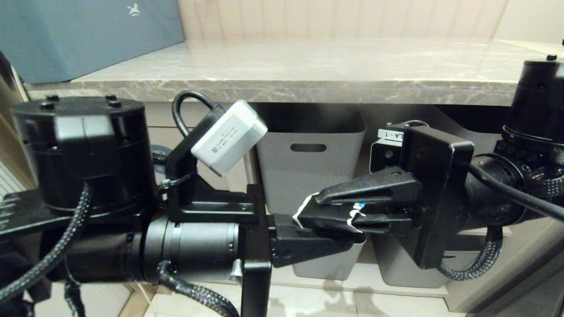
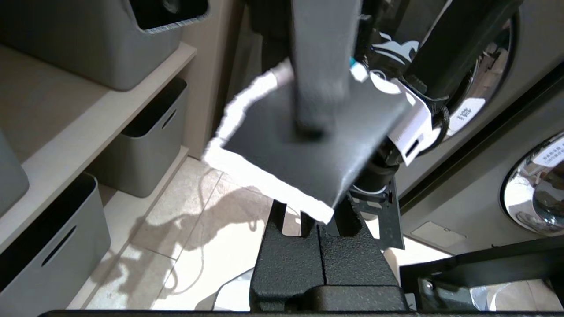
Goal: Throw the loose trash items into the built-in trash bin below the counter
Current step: Hand it to the other hand
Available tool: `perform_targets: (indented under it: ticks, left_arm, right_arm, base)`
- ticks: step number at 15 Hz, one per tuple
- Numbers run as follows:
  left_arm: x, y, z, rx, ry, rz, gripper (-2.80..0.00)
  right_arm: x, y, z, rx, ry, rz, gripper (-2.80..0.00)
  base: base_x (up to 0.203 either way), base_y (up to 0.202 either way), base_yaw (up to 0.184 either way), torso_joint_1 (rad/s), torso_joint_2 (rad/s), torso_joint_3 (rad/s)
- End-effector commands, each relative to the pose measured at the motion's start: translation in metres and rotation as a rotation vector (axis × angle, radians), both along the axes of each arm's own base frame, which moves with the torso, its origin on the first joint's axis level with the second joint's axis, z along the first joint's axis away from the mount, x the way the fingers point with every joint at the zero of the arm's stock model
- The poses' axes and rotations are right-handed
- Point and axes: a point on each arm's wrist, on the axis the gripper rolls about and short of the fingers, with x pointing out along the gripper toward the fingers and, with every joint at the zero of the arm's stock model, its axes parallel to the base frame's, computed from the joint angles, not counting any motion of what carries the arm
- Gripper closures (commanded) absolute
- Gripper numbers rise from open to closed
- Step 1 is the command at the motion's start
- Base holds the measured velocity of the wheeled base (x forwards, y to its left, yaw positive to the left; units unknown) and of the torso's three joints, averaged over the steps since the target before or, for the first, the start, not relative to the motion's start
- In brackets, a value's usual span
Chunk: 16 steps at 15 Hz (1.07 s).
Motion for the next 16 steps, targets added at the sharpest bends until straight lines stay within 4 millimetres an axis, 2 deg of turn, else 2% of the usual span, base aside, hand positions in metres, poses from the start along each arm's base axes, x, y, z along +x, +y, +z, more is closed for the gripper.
perform_targets:
  ticks: [1, 9, 16]
  left_arm:
    - [-0.001, 0.001, 0.0, -0.003, -0.001, -0.004, 0.0]
    - [-0.003, 0.003, -0.002, 0.003, 0.0, -0.003, 0.0]
    - [-0.013, 0.017, -0.001, -0.005, -0.011, 0.02, 0.0]
  right_arm:
    - [-0.001, 0.0, 0.001, 0.003, 0.005, 0.008, -2.8]
    - [-0.002, -0.001, 0.001, 0.003, 0.005, 0.01, -2.8]
    - [-0.002, -0.001, -0.001, 0.0, 0.008, 0.004, -2.8]
  base:
    - [0.0, 0.0, 0.0, 0.0, 0.0, 0.0]
    - [0.0, 0.0, 0.0, 0.0, 0.0, 0.0]
    - [0.0, 0.0, 0.0, 0.0, 0.0, 0.0]
